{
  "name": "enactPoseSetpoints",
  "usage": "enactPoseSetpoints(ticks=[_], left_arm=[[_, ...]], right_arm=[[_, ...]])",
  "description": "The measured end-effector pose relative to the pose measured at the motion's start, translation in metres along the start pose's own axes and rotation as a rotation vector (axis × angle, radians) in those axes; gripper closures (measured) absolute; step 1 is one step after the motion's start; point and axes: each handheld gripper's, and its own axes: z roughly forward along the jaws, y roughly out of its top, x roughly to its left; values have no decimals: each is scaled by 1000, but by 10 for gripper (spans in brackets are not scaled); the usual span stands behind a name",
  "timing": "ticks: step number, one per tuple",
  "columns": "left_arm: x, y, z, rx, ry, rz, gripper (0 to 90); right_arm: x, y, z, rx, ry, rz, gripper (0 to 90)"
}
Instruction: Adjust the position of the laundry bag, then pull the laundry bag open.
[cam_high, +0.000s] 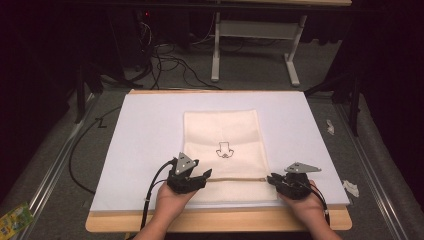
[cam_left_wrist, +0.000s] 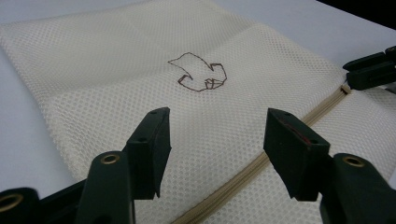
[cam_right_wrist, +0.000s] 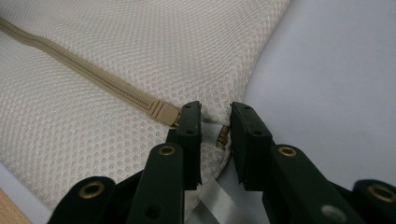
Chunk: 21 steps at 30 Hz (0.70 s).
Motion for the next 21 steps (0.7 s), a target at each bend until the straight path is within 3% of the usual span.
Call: enactPoseSetpoints(ticks=[5,12,21], left_arm=[[2,0,1,4,-15,-17,408],[2,1,1,0,-42,-30,384],[-1,0,0,-4,-45,-5,383]], right_arm=[[-1,2,0,10,29,-13,840],[1,5,-4,1,18,-54,849],[1,8,-11,-27,29,-72,849]])
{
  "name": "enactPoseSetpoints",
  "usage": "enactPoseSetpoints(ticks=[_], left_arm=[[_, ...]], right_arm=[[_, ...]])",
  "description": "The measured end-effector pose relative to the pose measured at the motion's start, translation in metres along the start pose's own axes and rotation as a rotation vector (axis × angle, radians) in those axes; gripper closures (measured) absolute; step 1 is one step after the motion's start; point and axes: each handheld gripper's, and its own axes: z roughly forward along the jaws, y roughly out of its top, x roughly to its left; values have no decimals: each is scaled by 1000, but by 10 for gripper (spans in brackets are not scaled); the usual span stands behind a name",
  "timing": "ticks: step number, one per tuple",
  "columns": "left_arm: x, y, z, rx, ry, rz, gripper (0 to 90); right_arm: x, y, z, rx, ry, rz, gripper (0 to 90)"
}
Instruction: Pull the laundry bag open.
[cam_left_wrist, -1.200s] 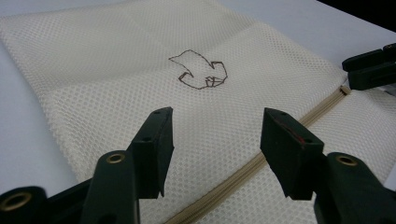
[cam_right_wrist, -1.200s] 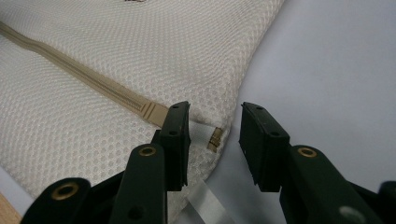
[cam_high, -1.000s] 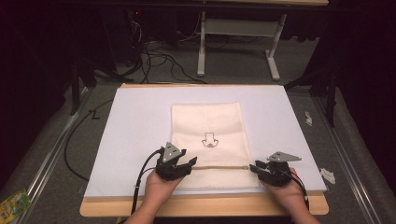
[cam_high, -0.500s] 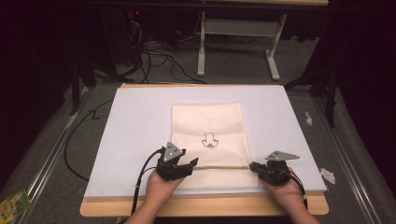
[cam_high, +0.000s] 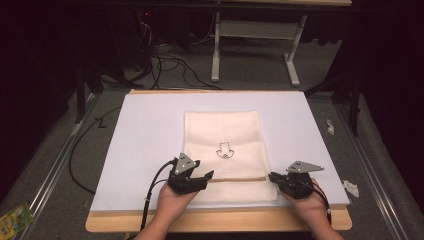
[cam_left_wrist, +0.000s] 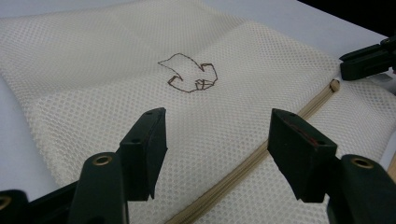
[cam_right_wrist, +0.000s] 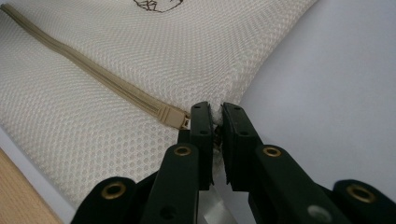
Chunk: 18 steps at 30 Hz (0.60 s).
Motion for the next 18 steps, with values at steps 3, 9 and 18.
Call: enactPoseSetpoints(ticks=[3,9,18], left_arm=[[-1,-1,0,0,-5,2,382],[-4,-1,-3,-12,-10,14,379],[-9,2,3,-9,-85,-27,413]], right_arm=[[1,1,-4,-12,1,-7,849],[1,2,-7,-25,10,-21,849],[2,6,-15,-69,-5,-25,855]])
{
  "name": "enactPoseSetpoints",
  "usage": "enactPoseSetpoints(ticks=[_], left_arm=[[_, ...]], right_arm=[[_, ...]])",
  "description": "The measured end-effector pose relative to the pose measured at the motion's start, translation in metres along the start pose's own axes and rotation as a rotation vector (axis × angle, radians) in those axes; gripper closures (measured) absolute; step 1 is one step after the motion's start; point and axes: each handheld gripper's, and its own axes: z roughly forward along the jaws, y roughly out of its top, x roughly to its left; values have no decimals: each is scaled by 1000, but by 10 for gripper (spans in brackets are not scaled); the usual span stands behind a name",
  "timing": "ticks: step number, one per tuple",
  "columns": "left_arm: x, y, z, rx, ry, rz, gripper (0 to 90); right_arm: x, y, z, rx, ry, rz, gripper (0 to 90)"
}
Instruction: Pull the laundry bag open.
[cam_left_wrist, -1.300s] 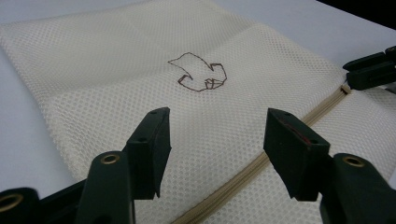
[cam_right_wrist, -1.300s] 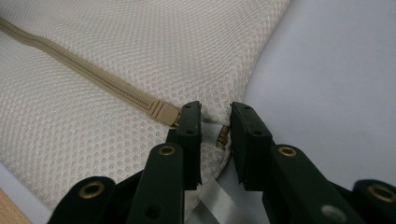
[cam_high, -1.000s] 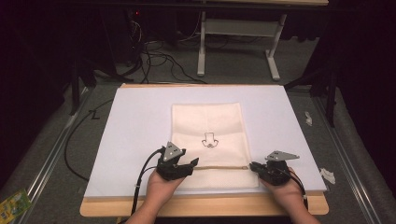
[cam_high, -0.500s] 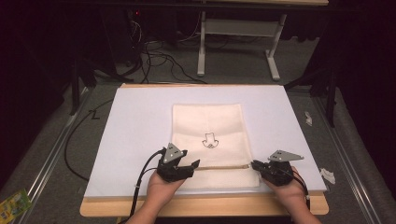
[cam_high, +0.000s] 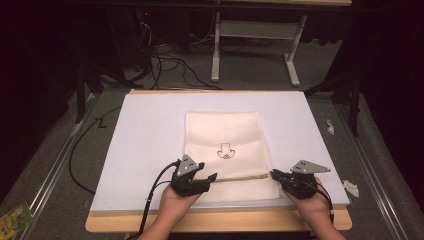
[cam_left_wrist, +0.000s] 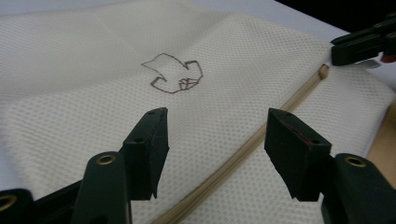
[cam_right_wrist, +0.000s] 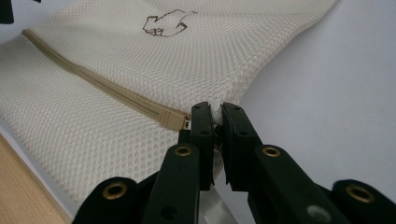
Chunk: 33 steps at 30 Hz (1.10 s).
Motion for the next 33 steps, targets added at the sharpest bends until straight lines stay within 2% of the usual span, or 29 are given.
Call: enactPoseSetpoints(ticks=[3,6,8,12,14,16,18,19,20,22,23,28,33], left_arm=[[-5,3,4,-6,-24,-3,442],[-17,5,13,-2,-51,21,458],[-24,6,20,-4,-79,20,480],[-40,5,37,10,-139,7,553],[-50,4,47,21,-167,10,567],[-59,5,57,36,-187,30,591],[-67,6,67,48,-189,49,625],[-70,7,71,48,-197,45,625],[-72,8,76,48,-196,37,633],[-73,9,86,44,-207,-5,643],[-74,10,91,44,-210,-22,659],[-79,12,111,50,-205,-55,687],[-85,14,119,31,-185,-48,731]], right_arm=[[0,1,0,-3,-1,5,856],[0,2,-1,-13,6,-2,855],[-1,3,-2,-20,11,-7,855],[-3,6,-2,-32,15,-7,855],[-4,6,-2,-38,15,-12,854],[-4,6,-2,-35,19,-8,855],[-3,6,-2,-30,19,-4,856],[-3,6,-2,-30,19,-4,856],[-2,6,-2,-30,16,-7,857],[-1,7,-3,-35,14,-12,858],[-2,7,-4,-42,24,-1,858],[-2,8,-4,-51,27,-6,858],[-1,8,-4,-54,31,-12,858]])
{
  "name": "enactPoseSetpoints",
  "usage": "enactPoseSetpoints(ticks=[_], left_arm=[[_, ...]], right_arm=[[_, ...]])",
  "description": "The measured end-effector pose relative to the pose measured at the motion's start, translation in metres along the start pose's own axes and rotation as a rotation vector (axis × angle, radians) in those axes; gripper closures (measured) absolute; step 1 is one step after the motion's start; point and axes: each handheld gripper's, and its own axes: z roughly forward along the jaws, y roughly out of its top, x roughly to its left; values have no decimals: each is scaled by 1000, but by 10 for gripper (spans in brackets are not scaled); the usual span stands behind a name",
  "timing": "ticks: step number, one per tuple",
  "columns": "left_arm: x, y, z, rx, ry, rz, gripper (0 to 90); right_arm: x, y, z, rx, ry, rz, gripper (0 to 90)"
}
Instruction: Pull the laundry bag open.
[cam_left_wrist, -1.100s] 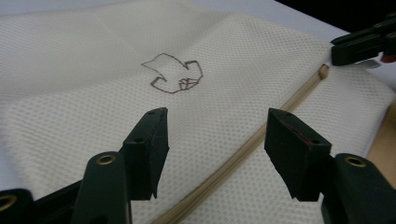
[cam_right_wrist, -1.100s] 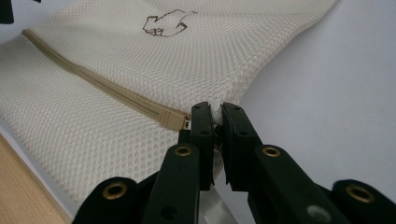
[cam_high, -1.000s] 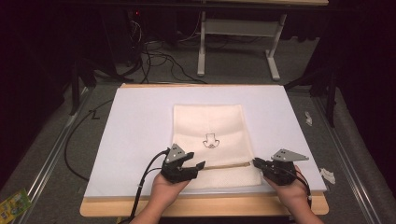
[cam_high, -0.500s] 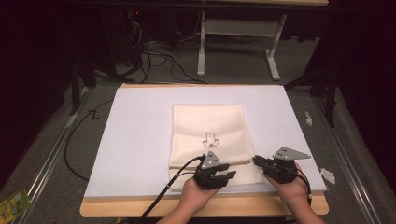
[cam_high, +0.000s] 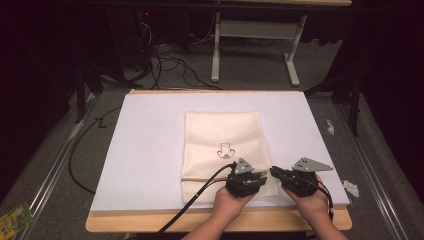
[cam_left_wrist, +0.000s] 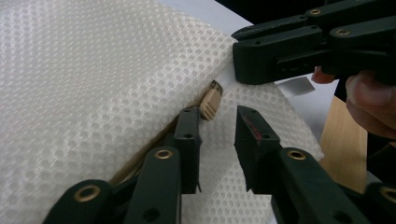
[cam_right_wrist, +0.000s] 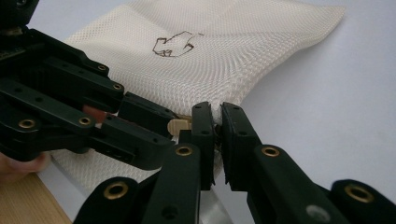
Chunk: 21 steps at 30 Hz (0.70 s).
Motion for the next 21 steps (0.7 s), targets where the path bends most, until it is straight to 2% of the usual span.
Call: enactPoseSetpoints(ticks=[2,5,8,9,11,14,18,19,21], left_arm=[[0,1,2,-6,-1,-8,790],[1,1,2,-14,0,-22,830],[-1,1,1,-21,7,4,875],[-3,1,-1,-21,20,25,875],[-4,0,-2,-9,33,40,877],[-2,-1,-5,0,24,27,877],[-1,-1,-8,9,23,41,878],[0,-1,-9,15,34,42,878],[4,-3,-10,15,31,33,879]], right_arm=[[1,0,0,-3,-2,-2,858],[1,0,0,-2,-4,-2,858],[1,0,0,-4,-2,4,858],[1,0,0,-4,-2,4,858],[2,0,1,5,4,-1,858],[4,0,2,13,1,-19,858],[5,1,2,15,8,-17,859],[5,1,3,15,8,-21,860],[5,1,2,14,-20,-15,862]])
